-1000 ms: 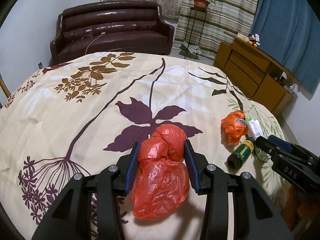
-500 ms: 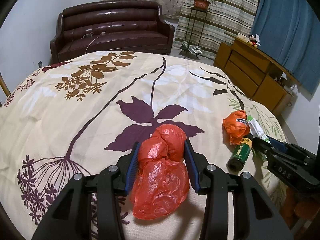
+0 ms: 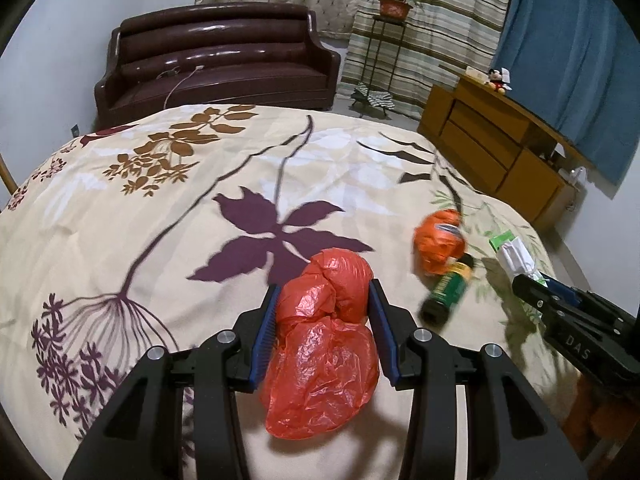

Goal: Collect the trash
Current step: 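Grasp the green-white packet with the right gripper while the left gripper holds the red bag, then carry the red bag and green-white packet over the black trash bin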

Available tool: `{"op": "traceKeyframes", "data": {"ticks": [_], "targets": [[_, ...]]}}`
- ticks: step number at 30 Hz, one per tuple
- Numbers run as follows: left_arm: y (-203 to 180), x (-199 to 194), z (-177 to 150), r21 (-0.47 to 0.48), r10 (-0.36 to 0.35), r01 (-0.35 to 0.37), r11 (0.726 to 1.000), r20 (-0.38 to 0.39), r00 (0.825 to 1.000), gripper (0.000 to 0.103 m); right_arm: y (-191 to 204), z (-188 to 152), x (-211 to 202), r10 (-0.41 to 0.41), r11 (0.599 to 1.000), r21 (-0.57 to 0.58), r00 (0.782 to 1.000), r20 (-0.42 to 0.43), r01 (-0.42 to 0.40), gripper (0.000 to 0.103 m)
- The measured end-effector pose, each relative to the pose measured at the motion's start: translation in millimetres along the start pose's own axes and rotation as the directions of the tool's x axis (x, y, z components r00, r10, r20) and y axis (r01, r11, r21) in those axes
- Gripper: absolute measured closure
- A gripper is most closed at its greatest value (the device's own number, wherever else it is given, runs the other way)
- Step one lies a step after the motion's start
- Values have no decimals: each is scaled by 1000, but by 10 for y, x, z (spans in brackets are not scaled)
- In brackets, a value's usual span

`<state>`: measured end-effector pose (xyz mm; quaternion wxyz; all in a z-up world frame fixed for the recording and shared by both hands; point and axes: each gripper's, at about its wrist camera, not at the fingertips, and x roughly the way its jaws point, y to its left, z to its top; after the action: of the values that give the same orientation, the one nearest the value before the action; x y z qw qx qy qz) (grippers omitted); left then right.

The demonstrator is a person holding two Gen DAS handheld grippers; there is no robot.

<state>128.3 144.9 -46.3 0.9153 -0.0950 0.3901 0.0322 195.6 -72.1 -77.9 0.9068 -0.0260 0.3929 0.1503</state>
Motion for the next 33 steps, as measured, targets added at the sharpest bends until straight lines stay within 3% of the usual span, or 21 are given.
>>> {"op": "traceKeyframes", "data": {"ticks": [17, 33], "targets": [[-1059, -315, -261, 107, -133, 131, 986, 10, 991, 59, -867, -501, -643, -103, 986, 132, 994, 37, 98, 71], [-2073, -344, -525, 264, -191, 185, 947, -3, 982, 59, -1653, -872, -1026, -188, 954, 248, 981, 52, 170, 71]]}}
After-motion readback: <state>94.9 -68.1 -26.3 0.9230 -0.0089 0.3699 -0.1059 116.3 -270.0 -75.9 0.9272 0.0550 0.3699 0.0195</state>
